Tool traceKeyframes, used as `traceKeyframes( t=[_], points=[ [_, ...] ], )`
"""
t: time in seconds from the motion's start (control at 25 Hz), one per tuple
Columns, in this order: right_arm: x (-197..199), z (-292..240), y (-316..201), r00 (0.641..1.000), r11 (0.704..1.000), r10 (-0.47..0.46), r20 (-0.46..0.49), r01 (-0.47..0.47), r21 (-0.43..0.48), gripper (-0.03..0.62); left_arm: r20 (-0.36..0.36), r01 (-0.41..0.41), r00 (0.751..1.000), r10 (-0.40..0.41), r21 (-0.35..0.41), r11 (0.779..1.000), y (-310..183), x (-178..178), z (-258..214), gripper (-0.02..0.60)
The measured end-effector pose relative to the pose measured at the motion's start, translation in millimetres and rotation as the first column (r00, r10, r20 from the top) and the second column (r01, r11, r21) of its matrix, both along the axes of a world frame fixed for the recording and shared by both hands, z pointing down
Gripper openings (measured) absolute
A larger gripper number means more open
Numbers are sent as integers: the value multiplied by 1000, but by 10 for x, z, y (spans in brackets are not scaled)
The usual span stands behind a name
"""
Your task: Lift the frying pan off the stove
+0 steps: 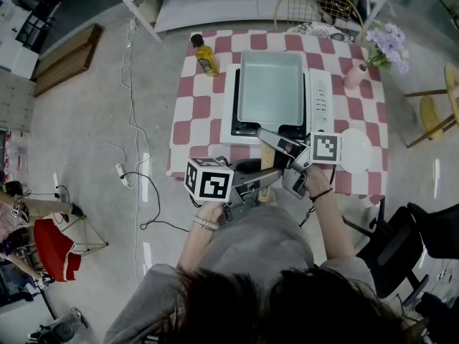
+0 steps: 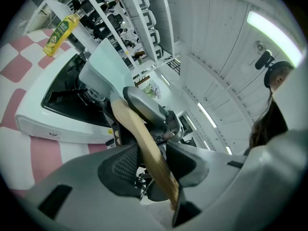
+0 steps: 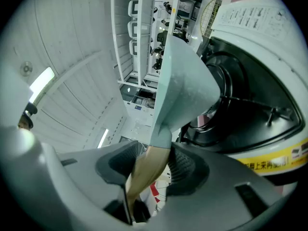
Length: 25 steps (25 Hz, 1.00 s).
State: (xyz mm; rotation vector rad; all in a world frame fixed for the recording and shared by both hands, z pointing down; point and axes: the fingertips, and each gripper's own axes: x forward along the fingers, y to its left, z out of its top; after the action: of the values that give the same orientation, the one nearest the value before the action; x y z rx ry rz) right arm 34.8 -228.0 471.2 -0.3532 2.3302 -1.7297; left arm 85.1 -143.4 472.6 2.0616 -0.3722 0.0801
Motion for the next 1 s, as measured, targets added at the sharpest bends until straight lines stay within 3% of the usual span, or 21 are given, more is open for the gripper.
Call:
traceKeyframes(
  t=[1.0],
  points=[
    [-14, -623, 53, 1000, 990, 13, 11, -15, 138, 199, -25, -8, 1000, 11, 143, 990, 53, -20, -488, 181]
  ],
)
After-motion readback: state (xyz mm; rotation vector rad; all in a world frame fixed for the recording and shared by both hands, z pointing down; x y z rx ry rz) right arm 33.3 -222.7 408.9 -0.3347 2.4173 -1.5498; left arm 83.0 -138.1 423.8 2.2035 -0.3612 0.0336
